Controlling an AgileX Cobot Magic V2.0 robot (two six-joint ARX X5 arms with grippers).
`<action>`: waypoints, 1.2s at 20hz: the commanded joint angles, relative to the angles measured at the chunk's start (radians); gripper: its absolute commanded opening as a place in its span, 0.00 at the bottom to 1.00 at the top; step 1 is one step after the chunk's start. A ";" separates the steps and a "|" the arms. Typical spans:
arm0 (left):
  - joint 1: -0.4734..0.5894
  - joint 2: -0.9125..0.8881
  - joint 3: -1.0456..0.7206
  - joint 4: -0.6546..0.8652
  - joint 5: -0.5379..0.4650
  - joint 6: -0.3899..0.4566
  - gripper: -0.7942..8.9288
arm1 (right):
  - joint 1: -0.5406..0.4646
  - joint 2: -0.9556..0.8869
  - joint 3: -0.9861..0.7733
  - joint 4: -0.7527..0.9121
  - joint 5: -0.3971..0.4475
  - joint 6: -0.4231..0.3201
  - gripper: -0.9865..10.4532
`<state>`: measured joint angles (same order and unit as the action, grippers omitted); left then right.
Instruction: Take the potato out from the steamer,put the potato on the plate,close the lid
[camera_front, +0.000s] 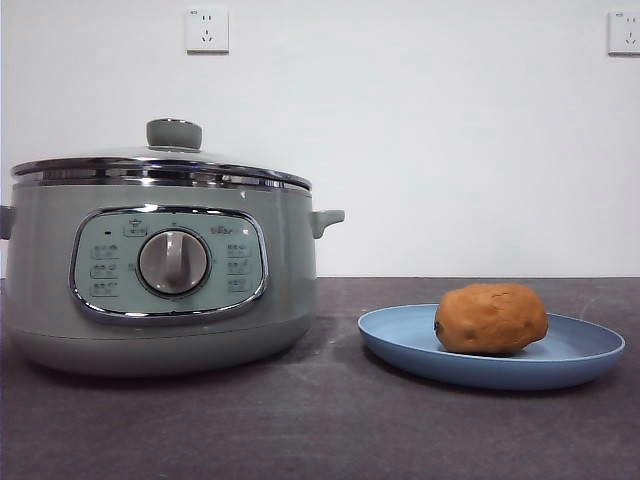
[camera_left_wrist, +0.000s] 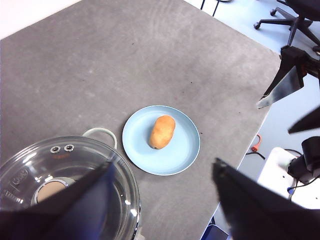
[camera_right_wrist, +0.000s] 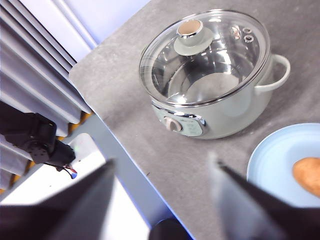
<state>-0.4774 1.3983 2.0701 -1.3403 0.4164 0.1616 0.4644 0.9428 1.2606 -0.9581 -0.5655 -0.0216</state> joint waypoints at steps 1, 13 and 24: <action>-0.008 -0.001 -0.004 -0.052 0.004 0.026 0.07 | 0.001 -0.001 0.002 0.003 0.000 -0.024 0.08; -0.005 -0.001 -0.004 -0.051 0.003 -0.011 0.08 | 0.000 -0.001 0.002 -0.010 0.051 -0.022 0.09; 0.028 -0.222 -0.135 0.193 -0.099 0.023 0.08 | 0.000 -0.001 0.002 -0.010 0.051 -0.022 0.09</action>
<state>-0.4522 1.1812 1.9610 -1.1442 0.3180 0.1722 0.4644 0.9428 1.2606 -0.9726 -0.5156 -0.0383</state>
